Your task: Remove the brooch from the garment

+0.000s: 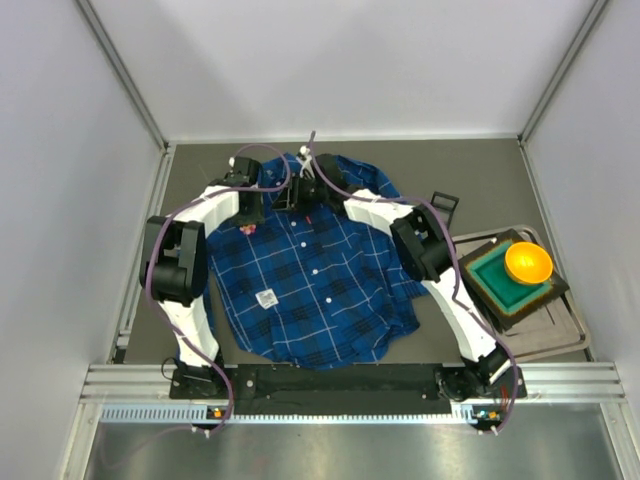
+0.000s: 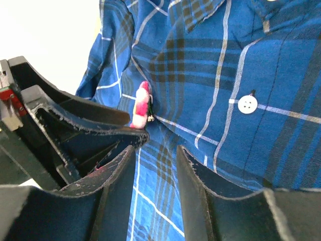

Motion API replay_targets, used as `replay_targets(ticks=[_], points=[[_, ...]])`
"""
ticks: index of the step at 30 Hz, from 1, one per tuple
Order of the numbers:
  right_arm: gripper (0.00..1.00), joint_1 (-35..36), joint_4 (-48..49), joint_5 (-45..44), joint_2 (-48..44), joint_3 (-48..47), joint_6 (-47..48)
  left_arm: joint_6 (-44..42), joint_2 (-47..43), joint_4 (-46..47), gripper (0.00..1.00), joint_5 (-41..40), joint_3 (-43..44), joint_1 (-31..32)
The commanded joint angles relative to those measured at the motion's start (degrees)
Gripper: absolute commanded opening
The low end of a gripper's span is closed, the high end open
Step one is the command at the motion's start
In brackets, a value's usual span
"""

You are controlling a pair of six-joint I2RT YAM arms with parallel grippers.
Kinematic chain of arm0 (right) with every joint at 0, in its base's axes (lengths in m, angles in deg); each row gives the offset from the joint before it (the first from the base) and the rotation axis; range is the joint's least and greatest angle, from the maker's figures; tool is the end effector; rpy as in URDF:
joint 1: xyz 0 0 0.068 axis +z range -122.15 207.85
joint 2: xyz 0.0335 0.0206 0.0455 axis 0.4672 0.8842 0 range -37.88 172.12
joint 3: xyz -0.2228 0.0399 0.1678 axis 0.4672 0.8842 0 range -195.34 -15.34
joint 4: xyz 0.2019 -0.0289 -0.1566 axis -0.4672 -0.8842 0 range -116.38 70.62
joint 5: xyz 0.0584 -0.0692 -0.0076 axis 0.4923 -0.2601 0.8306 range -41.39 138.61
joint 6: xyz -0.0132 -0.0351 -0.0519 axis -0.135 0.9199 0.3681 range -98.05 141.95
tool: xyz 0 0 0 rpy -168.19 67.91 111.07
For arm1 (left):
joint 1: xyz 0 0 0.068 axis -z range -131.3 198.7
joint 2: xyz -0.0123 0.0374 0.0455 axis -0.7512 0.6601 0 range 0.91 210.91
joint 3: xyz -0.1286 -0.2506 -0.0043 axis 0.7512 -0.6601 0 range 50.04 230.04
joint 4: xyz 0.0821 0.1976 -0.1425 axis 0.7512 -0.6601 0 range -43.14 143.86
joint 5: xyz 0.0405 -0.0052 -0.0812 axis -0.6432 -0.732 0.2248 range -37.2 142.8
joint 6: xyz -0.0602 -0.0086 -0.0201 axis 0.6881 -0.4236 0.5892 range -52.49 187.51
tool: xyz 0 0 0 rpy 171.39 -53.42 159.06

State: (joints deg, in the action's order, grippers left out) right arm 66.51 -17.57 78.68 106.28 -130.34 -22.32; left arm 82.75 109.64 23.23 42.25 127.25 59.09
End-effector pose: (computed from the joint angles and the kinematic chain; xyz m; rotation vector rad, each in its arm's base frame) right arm 0.4409 0.3845 0.1550 -0.2595 2.2856 1.3719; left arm 0.3964 -0.0634 0.1891 -0.1712 2.6219 0.0919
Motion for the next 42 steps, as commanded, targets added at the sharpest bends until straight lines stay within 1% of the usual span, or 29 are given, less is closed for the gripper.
replay_targets(ticks=[1,2,5,10,13,14,17,18,21,25,27,29,31,32,33,35,39,42], points=[[0.39,-0.1,4.6,1.7,-4.8,0.8,0.9,-3.5,-1.2,6.0,0.5,-8.2,-0.4,0.9],[0.38,-0.1,4.9,2.0,-4.7,0.9,0.8,-4.0,-1.1,6.1,0.5,-10.0,-0.6,1.1],[0.38,-0.1,5.4,2.3,-4.8,1.4,0.5,-5.5,0.2,5.5,0.5,-11.6,0.3,1.8],[0.38,-0.1,5.7,2.0,-5.2,2.8,0.8,-6.9,1.4,6.2,0.5,-11.1,0.3,2.6],[0.39,0.1,6.3,1.8,-5.9,4.4,2.4,-6.5,1.8,5.2,0.42,-11.4,0.6,2.6],[0.4,0.3,6.5,1.5,-6.1,4.8,2.9,-6.5,1.6,5.2,0.34,-11.1,0.4,2.6],[0.42,0.8,10.2,2.2,-5.9,6.1,3.2,-6.2,1.4,5.1,0.22,-9.3,0.7,2.4],[0.42,0.9,10.6,2.3,-5.6,6.1,3.1,-6.3,1.5,4.9,0.16,-9.1,0.9,2.4],[0.42,1.7,12.8,2.4,-4.2,5.8,3.0,-6.2,1.7,3.5,0.08,-8.1,2.0,2.4],[0.4,2.8,15.9,1.1,-2.6,5.4,3.1,-6.1,0.7,1.2,0.04,-6.4,2.7,1.9],[0.38,3.4,17.5,0.4,-1.7,4.8,2.9,-5.1,0.2,-0.5,0.0,-2.4,3.3,0.2],[0.34,3.8,19.0,-0.3,-1.2,4.8,2.2,-3.6,0.0,-3.2,0.0,3.2,4.6,-1.8],[0.32,4.1,21.0,-1.2,-1.2,5.6,1.6,-3.1,-0.6,-3.8,0.0,7.1,4.8,-2.7],[0.29,4.1,21.5,-1.5,-1.5,6.6,0.5,-2.9,-0.9,-4.1,0.0,10.8,4.8,-3.5],[0.28,4.1,21.3,-1.8,-1.7,6.8,0.3,-2.8,-1.0,-4.2,0.0,13.6,4.8,-3.8],[0.26,3.8,19.0,-2.6,-2.0,6.9,0.4,-1.8,-0.7,-5.8,0.0,16.8,5.8,-4.8],[0.26,3.5,16.8,-1.8,-3.4,7.4,1.0,0.0,-0.4,-6.2,0.0,24.8,5.3,-7.1],[0.29,3.6,17.0,-1.4,-4.0,9.2,1.4,1.4,-0.8,-5.1,0.0,29.8,3.7,-9.3]])
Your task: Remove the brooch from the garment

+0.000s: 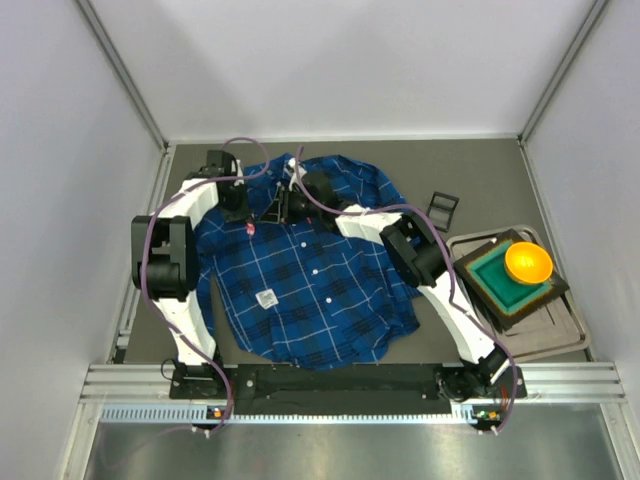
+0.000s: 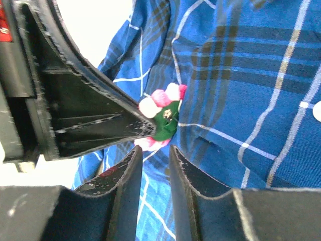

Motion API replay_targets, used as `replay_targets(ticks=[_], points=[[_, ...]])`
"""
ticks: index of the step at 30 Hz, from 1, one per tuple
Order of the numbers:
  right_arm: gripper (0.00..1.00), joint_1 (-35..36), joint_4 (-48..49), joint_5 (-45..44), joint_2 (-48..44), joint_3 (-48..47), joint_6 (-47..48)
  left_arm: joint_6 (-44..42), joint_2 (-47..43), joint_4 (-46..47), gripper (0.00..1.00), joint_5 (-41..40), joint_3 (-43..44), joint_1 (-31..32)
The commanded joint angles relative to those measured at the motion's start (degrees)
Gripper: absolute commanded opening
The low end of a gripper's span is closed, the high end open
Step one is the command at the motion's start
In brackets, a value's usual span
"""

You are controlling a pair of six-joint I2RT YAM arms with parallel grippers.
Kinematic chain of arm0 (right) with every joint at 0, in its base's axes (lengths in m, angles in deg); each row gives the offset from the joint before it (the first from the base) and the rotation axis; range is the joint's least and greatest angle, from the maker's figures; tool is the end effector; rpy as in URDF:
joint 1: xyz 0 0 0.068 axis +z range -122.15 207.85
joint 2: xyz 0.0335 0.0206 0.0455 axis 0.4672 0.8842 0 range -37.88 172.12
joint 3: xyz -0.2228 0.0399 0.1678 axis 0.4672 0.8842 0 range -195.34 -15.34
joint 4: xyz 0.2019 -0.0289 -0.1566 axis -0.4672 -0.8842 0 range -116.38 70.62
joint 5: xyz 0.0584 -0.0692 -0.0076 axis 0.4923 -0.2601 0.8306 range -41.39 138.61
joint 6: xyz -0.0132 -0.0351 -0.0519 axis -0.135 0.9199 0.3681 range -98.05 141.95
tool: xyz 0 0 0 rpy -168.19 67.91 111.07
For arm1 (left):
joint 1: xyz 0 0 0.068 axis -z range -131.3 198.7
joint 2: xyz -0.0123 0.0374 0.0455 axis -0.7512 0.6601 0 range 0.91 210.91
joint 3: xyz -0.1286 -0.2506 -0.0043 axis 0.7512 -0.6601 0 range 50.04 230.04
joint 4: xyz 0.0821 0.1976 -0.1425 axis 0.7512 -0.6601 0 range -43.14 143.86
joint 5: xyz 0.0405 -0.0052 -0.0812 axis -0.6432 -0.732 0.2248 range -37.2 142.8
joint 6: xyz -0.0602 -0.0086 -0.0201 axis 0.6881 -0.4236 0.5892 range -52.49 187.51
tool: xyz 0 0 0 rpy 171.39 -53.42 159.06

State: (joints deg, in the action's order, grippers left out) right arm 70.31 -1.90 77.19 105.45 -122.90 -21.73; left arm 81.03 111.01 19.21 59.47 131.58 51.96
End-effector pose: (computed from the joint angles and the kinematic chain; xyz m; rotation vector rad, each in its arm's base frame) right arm 0.4126 0.4096 0.1479 -0.3655 2.1119 1.4326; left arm 0.4082 -0.0290 0.1978 -0.2029 2.6778 -0.2483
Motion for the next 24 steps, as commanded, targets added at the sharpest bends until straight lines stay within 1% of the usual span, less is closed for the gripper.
replay_targets(ticks=[1,3,7,9,11,13,14,16,19,24], points=[[0.29,-0.3,1.2,0.2,-3.2,1.9,1.1,3.4,-2.1,-1.3,0.0,12.9,-0.9,-2.7],[0.3,-0.2,0.8,0.1,-3.1,1.8,1.4,3.2,-1.8,-1.6,0.0,13.0,-1.0,-4.3],[0.3,-0.2,-1.3,0.3,-1.5,-0.8,2.5,4.5,-1.0,-1.3,0.0,17.4,-2.3,-7.5],[0.29,-0.2,-1.0,0.1,-1.1,-1.5,2.9,4.4,-0.7,-1.3,0.0,17.5,-2.6,-7.9],[0.26,-0.1,-1.3,-0.2,-0.1,-3.3,2.8,4.6,-0.5,-0.8,0.0,18.0,-3.0,-8.3],[0.2,0.1,-4.2,-1.3,1.3,-6.1,2.8,4.9,-0.9,-0.1,0.0,18.1,-4.4,-8.9],[0.19,0.4,-5.1,-1.3,3.1,-9.0,2.8,5.0,-1.2,0.8,0.0,18.5,-4.8,-9.1],[0.21,0.8,-4.7,-0.2,4.6,-11.9,2.6,5.5,-1.6,1.8,0.0,18.8,-6.0,-9.3],[0.25,1.4,0.3,0.7,6.2,-11.0,0.4,5.9,-1.8,2.6,0.0,18.8,-6.9,-9.3],[0.24,1.7,0.7,-0.7,7.8,-11.1,-0.8,6.1,-2.4,4.1,0.0,18.5,-8.2,-9.4]])
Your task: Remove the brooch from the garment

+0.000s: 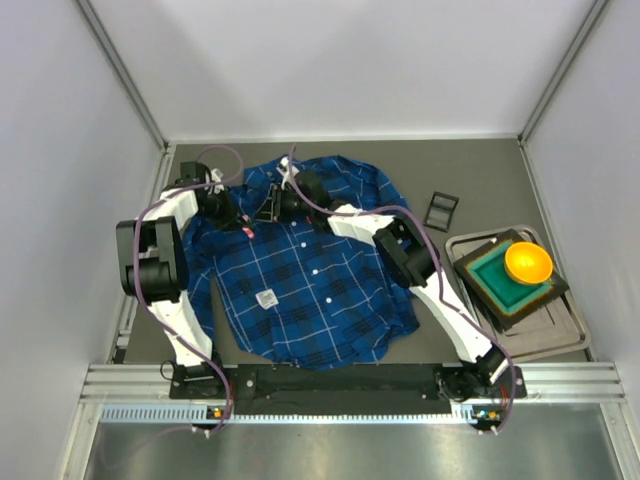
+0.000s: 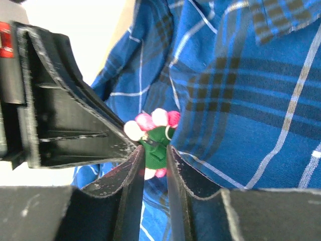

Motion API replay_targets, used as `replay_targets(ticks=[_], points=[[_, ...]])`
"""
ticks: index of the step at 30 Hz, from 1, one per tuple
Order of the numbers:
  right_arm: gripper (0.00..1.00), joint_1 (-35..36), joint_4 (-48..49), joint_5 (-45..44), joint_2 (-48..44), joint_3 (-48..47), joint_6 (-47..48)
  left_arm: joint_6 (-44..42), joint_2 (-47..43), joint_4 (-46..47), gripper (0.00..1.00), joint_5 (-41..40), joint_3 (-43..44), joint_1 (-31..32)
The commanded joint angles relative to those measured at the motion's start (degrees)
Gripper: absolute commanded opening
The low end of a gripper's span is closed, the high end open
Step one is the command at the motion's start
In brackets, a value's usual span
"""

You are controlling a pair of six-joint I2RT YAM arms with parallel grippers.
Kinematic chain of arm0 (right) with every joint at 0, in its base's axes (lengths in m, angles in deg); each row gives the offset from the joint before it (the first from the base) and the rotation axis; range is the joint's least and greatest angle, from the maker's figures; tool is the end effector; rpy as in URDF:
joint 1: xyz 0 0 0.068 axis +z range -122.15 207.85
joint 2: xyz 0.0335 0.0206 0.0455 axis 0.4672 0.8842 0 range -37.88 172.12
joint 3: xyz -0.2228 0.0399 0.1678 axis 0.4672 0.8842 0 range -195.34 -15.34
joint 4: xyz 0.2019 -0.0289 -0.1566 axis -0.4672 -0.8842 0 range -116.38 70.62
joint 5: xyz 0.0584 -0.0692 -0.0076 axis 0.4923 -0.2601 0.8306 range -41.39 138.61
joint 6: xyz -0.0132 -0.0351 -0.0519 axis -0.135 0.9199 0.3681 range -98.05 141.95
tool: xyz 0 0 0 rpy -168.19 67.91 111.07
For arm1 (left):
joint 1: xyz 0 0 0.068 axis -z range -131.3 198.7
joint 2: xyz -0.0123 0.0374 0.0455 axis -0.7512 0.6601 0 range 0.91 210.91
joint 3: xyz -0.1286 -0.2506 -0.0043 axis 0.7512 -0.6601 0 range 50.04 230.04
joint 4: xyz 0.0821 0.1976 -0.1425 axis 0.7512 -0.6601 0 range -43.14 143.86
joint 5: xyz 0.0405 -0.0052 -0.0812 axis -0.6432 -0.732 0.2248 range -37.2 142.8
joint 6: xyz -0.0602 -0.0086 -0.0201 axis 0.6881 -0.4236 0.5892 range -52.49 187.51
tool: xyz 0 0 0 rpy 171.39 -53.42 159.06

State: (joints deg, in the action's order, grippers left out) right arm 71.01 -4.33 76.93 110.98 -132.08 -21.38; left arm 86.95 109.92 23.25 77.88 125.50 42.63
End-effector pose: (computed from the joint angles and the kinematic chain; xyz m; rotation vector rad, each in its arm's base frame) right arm 0.4230 0.4288 0.1432 -0.3857 2.0860 1.4392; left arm 0.3943 0.0208 0.1819 -0.4567 2.6351 -0.6615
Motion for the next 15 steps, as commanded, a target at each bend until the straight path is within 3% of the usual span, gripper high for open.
replay_targets(ticks=[1,15], points=[[0.22,1.1,3.3,-0.6,2.2,-1.8,-1.7,0.2,-1.3,0.2,0.0,0.1,-2.2,-0.2],[0.15,1.2,1.2,-2.7,4.7,-4.4,-5.5,0.6,-2.0,2.0,0.0,-0.5,-5.5,-0.3]])
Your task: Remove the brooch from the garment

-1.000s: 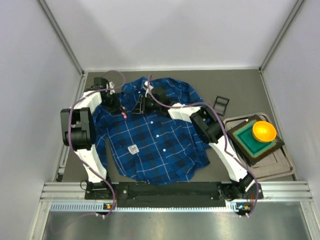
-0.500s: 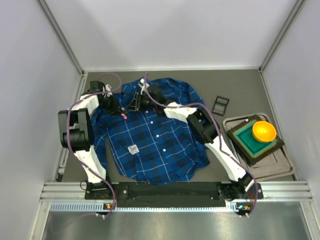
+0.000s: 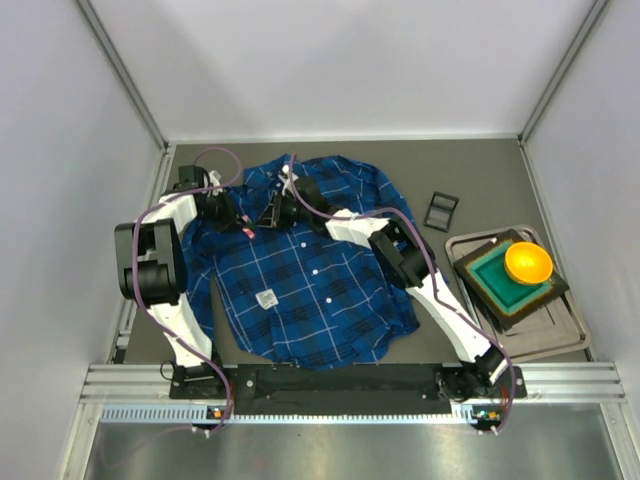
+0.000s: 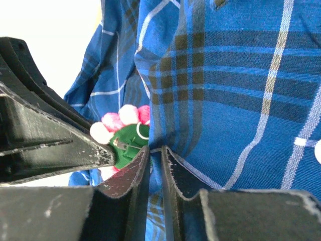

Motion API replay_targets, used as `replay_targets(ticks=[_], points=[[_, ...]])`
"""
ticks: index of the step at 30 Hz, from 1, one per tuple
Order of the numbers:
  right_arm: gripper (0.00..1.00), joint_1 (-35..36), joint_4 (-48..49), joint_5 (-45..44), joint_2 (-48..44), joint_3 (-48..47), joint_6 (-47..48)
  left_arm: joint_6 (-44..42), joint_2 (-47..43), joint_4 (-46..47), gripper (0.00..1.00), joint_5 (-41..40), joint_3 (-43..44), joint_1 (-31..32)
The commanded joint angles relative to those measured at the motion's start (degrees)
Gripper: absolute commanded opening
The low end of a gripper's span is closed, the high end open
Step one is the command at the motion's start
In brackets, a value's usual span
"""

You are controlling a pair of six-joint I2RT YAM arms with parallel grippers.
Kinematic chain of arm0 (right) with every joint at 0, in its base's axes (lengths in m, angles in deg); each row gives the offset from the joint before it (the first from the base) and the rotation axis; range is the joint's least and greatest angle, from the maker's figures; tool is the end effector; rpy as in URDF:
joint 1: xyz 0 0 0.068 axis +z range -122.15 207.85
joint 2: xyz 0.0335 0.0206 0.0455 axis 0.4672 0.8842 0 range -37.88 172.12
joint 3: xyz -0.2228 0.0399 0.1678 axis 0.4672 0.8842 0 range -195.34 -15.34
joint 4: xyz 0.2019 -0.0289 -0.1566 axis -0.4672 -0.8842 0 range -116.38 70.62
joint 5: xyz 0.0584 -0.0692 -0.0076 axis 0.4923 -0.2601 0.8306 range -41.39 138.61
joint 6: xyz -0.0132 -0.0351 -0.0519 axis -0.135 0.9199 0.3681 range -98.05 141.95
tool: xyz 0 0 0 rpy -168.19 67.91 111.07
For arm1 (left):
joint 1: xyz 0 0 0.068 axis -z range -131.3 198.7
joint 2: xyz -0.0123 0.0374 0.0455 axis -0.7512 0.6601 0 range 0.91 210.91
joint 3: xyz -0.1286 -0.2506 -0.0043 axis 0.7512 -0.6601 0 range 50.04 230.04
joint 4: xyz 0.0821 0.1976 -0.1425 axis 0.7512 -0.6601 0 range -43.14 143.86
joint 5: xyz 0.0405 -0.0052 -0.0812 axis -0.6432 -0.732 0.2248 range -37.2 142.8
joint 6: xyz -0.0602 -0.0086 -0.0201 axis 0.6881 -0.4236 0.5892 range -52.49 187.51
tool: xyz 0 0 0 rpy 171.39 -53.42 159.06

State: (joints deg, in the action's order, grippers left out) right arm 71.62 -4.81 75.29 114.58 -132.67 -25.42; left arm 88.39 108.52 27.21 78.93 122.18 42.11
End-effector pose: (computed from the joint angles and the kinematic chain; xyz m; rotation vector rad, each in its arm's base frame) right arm 0.4209 0.4340 0.1090 -0.2888 2.1847 1.4371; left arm 0.3886 0.0229 0.1784 -0.4782 2.5957 -0.6882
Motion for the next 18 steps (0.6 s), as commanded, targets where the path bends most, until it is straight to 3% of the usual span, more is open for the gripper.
replay_targets(ticks=[1,18], points=[[0.15,0.7,1.8,-1.2,1.2,-3.8,-2.4,-0.8,-0.6,-2.0,0.0,-1.7,-2.3,0.3],[0.15,1.0,0.7,-2.3,1.6,-5.4,-5.2,1.1,-0.6,-0.6,0.0,-1.4,-3.5,0.3]])
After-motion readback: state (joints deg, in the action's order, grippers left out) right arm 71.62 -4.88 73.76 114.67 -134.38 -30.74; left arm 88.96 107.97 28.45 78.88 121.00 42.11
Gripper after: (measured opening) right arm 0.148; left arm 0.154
